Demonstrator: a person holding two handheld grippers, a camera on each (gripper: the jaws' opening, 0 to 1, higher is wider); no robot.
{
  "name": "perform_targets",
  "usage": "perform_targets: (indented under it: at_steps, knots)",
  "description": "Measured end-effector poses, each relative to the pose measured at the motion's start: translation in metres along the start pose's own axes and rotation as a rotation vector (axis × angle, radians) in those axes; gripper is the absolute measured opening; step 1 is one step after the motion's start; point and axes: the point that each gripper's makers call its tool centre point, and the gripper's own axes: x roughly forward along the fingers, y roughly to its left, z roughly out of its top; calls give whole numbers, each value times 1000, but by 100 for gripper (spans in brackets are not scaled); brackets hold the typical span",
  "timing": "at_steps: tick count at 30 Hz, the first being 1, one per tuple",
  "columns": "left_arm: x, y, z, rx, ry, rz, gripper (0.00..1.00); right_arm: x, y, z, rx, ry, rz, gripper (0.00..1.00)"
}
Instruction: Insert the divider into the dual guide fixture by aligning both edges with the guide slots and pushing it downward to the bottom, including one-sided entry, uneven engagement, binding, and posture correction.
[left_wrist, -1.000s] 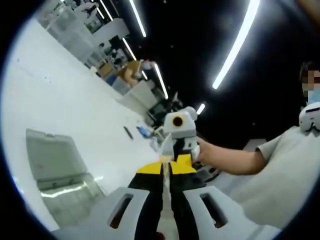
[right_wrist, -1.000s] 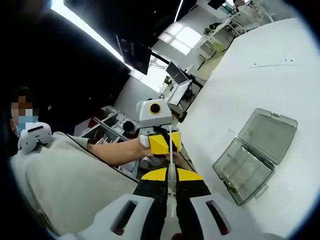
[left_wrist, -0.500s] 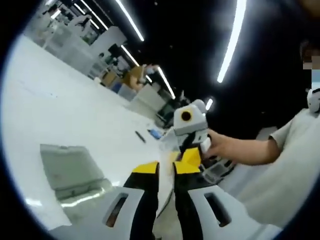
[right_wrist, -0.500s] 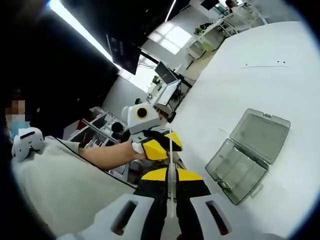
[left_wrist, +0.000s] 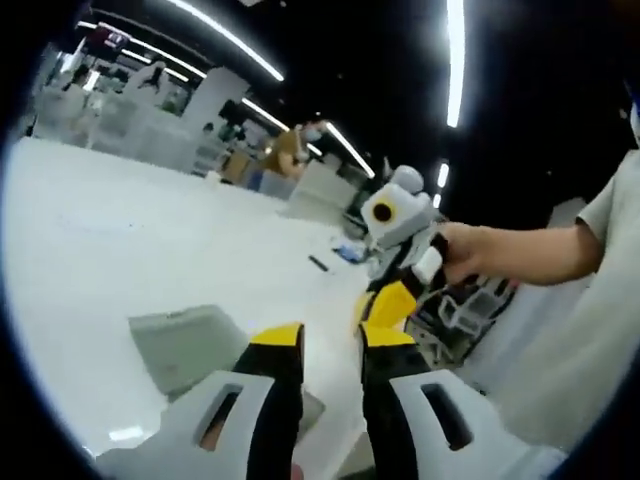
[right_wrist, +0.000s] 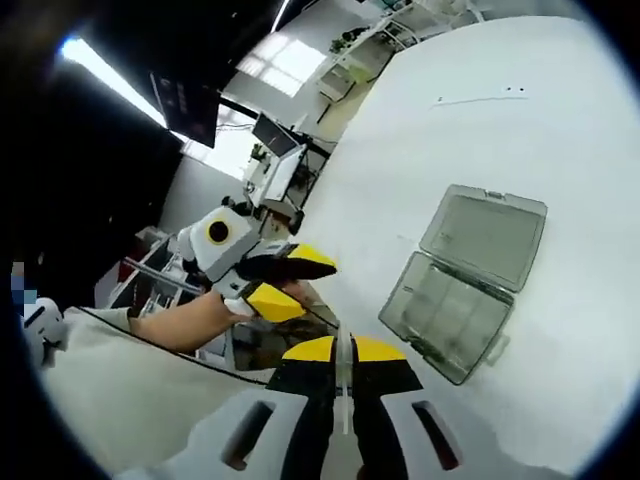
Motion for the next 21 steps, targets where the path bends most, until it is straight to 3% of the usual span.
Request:
perform_targets:
  at_steps: [11,14,18,21]
  knots:
    - [-1,1,-21,185,125,35,20,9,-17,5,68,-18,-132,0]
    - [-2,1,-23,201,136,38,23,11,-18,6,79,-24,-146,0]
    - [-4,4,-26,247,149,56,26,13,-32,6,129,-27,-242,0]
    - [-5,5,-28,269,162,60,27,15,-33,6,125,-26,-254,0]
